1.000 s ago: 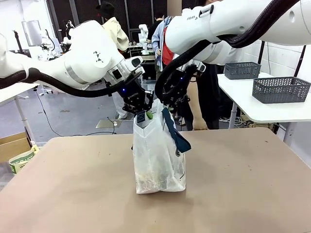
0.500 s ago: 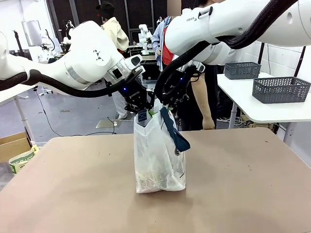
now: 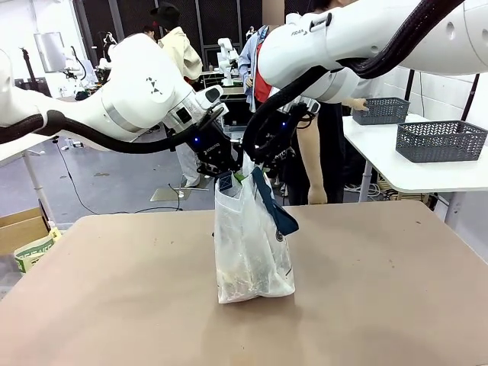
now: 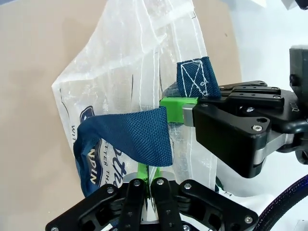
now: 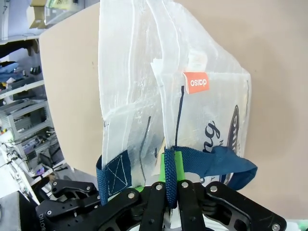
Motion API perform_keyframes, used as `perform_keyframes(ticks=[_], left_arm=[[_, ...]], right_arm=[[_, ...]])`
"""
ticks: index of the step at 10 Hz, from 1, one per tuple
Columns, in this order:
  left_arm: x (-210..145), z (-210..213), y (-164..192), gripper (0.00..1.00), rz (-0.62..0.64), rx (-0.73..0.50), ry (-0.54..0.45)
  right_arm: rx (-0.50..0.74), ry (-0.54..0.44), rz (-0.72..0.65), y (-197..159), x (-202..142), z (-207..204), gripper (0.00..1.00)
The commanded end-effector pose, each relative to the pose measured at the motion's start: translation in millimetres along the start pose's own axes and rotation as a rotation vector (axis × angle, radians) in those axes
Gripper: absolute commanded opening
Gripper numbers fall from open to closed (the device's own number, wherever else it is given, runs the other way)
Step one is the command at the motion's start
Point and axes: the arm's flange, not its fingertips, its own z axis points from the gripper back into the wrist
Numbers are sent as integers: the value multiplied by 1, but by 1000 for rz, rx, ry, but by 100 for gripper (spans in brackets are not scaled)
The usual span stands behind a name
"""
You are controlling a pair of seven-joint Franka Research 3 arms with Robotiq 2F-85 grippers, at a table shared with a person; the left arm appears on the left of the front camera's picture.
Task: Transfer purchased items from the store into the shopping bag.
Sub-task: Move the Reusable shopping bag to the right side of the table.
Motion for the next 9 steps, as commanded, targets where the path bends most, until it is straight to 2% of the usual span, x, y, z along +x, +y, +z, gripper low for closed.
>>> perform_keyframes(ticks=[1,5,6,9], left_arm=[[-3,4,3,8,-32,-48,0],[-6,7,7,88,-44,-99,7],[-7,8,9,100,-43,-123,12],[-12,7,16,100,-44,-170,30]], right_arm=[[39,-11,16,0,5,-1,0],[43,-6,16,0,6,-4,0],[47,-5,21,0,7,-5,0],[44,-5,14,0,8,-6,0]])
